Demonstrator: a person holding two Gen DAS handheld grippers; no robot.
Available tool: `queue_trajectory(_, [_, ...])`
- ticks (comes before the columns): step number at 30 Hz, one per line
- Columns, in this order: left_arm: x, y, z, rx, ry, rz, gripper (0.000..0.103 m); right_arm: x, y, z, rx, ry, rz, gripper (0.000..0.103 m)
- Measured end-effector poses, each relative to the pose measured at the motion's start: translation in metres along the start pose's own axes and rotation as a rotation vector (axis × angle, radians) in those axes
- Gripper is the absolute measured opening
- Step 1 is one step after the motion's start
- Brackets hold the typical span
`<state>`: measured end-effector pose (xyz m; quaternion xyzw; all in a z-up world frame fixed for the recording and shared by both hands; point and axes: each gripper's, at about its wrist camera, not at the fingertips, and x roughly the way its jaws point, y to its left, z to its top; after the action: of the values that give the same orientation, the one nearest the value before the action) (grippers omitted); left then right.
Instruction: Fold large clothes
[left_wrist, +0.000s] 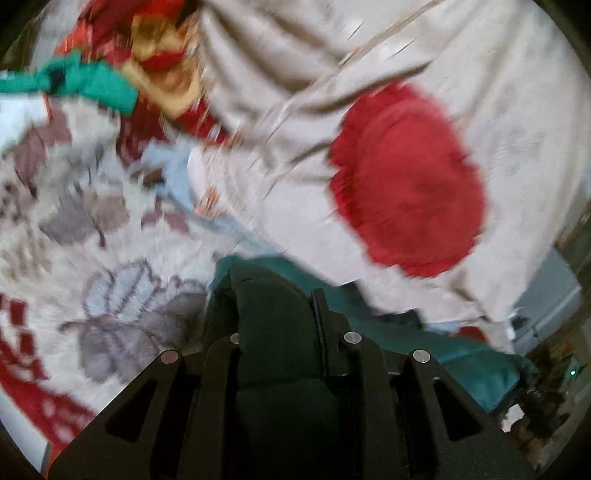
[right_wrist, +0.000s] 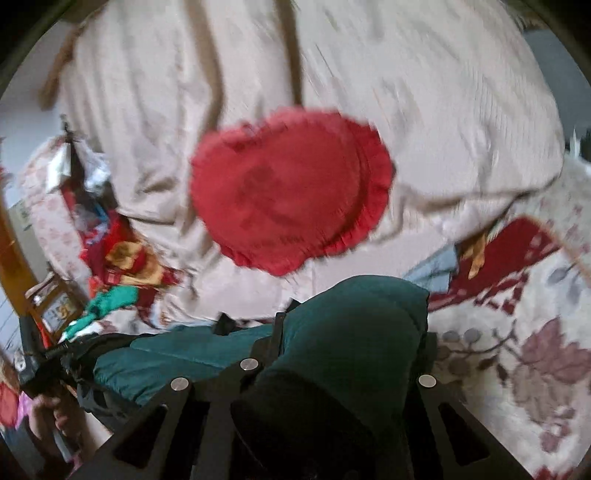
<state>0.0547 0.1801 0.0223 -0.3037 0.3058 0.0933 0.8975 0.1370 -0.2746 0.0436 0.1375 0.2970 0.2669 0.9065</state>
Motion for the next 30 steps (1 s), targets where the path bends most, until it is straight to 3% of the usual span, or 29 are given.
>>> queue_trajectory(3, [0.036, 0.013, -0.007, -0.035, 0.044, 0.009, 0.02, 0.054, -0.018, -0.002, 0.055, 0.074, -0.028, 0.014])
queue_trajectory(8, [0.063, 0.003, -0.021, 0.103, 0.017, 0.041, 0.02, 0.111, -0.046, -0.018, 0.133, 0.203, -0.007, 0.015])
queue_trajectory(14, [0.063, 0.011, -0.02, 0.065, 0.014, -0.008, 0.02, 0.123, -0.051, -0.028, 0.127, 0.22, 0.009, 0.016])
queue_trajectory(17, [0.058, 0.021, -0.009, -0.03, 0.096, -0.081, 0.029, 0.12, -0.058, -0.025, 0.196, 0.24, 0.045, 0.02])
queue_trajectory(19, [0.049, 0.026, 0.003, -0.106, 0.17, -0.185, 0.062, 0.117, -0.063, -0.019, 0.268, 0.276, 0.072, 0.029])
queue_trajectory(21, [0.033, 0.025, 0.015, -0.142, 0.189, -0.245, 0.076, 0.111, -0.066, -0.011, 0.339, 0.313, 0.108, 0.037])
queue_trajectory(22, [0.023, 0.024, 0.021, -0.149, 0.179, -0.262, 0.08, 0.105, -0.069, -0.006, 0.393, 0.328, 0.143, 0.051])
queue_trajectory(23, [0.013, 0.021, 0.027, -0.147, 0.161, -0.273, 0.081, 0.099, -0.07, -0.002, 0.43, 0.327, 0.177, 0.064])
queue_trajectory(24, [0.002, 0.018, 0.035, -0.13, 0.137, -0.27, 0.082, 0.088, -0.069, 0.004, 0.46, 0.303, 0.215, 0.086])
queue_trajectory(25, [-0.006, 0.016, 0.039, -0.117, 0.114, -0.258, 0.082, 0.077, -0.068, 0.01, 0.458, 0.269, 0.217, 0.091])
queue_trajectory(30, [-0.024, 0.001, 0.05, -0.076, 0.032, -0.195, 0.083, 0.041, -0.049, 0.031, 0.32, 0.209, 0.141, 0.091])
